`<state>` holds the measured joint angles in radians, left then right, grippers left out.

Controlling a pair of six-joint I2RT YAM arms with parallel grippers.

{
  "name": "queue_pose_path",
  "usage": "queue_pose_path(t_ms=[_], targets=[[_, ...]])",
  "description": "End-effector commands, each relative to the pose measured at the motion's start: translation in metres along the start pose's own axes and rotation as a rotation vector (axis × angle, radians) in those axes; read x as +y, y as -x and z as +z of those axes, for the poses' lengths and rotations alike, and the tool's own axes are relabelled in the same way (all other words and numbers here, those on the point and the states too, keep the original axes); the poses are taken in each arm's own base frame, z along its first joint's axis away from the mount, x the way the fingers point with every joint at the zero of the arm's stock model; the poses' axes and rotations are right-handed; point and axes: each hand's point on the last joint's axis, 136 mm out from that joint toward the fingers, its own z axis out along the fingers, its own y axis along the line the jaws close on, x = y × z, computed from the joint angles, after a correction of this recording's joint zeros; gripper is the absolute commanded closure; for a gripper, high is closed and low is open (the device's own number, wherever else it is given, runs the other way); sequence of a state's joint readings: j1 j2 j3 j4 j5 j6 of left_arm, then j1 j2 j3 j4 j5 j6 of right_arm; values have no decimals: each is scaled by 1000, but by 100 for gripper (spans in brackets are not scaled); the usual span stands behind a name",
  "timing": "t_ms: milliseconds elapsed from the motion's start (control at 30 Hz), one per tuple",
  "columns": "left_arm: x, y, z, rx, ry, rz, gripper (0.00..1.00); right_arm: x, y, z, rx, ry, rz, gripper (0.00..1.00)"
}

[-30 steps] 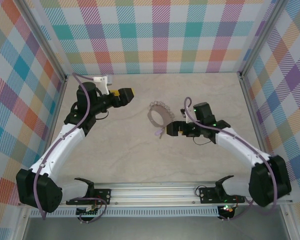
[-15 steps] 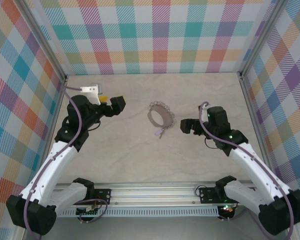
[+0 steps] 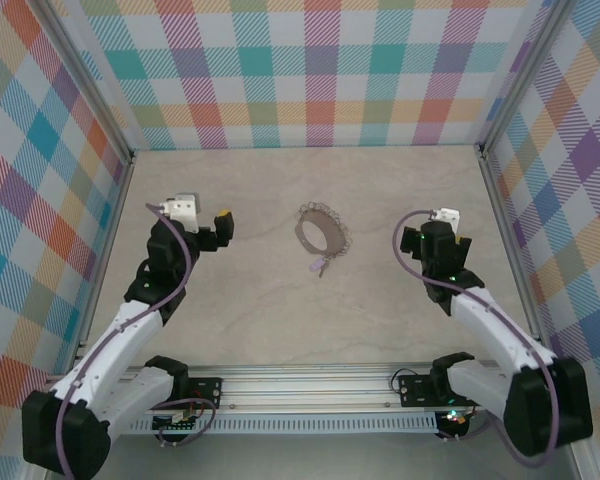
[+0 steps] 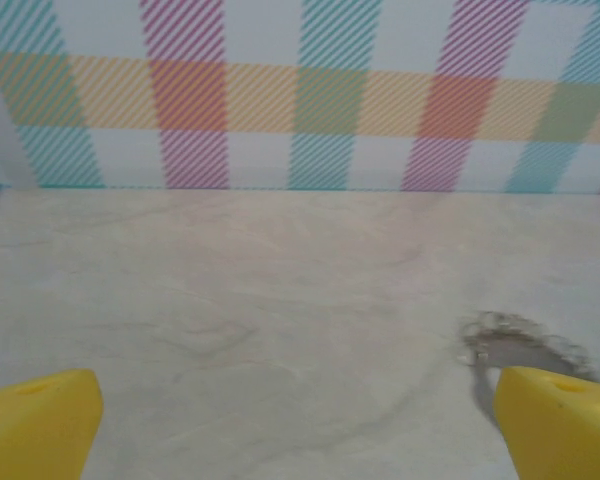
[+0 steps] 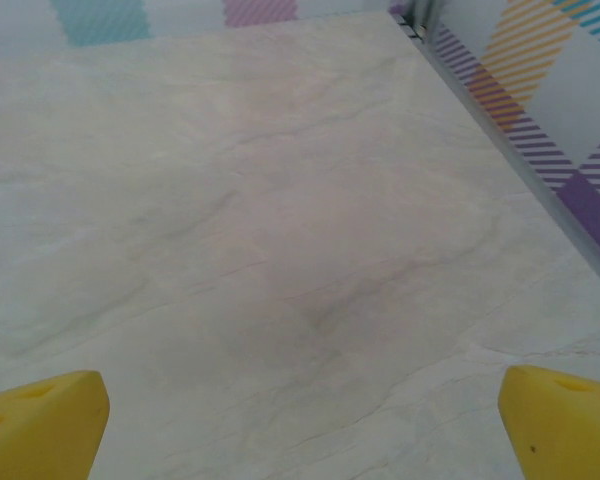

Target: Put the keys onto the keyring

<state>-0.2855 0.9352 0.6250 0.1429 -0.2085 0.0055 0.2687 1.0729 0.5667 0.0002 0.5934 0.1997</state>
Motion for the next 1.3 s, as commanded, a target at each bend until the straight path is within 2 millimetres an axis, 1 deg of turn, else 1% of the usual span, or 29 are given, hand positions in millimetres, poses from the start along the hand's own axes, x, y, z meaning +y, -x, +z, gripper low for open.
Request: queue_pose_path(t_ms=[0, 67, 133, 200, 300, 367, 400, 433, 533, 633, 733, 867, 967, 1033, 1100, 1200, 1233, 1267], targets=[[27, 1, 20, -52, 136, 54, 0, -7, 8, 20, -71, -82, -19, 0], [37, -12, 33, -10, 156, 57, 0, -7, 3, 30, -77, -93, -32, 0], [43, -31, 42, 23, 170, 69, 0, -9, 0, 36, -88, -101, -32, 0], [50, -48, 44, 41, 180, 62, 0, -14, -5, 42, -96, -105, -14, 0], [58, -70, 44, 56, 196, 42, 0, -15, -12, 49, -117, -70, 17, 0], [60, -76, 47, 45, 187, 26, 0, -17, -12, 53, -151, -53, 32, 0], [60, -77, 49, 37, 177, 12, 0, -15, -6, 52, -184, -27, 44, 0], [61, -76, 50, 21, 174, -5, 0, -18, -5, 53, -199, -19, 66, 0], [59, -79, 53, 0, 147, -27, 0, -18, -8, 57, -232, 20, 83, 0], [61, -84, 51, 6, 152, 1, 0, -13, -9, 59, -257, 54, 72, 0], [67, -85, 49, 5, 167, -2, 0, -5, -10, 61, -245, 93, 46, 0], [63, -87, 51, 18, 141, 2, 0, 3, -11, 63, -231, 133, 24, 0], [63, -92, 54, 34, 137, -7, 0, 12, -12, 68, -204, 169, -6, 0], [61, -102, 56, 63, 126, -4, 0, 20, -13, 73, -180, 204, -30, 0], [62, -111, 59, 65, 132, -6, 0, 21, -14, 77, -155, 220, -25, 0], [63, -131, 70, 97, 132, -3, 0, 22, -18, 83, -126, 270, -6, 0], [62, -136, 75, 100, 121, 3, 0, 21, -23, 84, -125, 286, 5, 0], [61, -142, 78, 112, 115, 7, 0, 21, -22, 83, -161, 296, 8, 0]])
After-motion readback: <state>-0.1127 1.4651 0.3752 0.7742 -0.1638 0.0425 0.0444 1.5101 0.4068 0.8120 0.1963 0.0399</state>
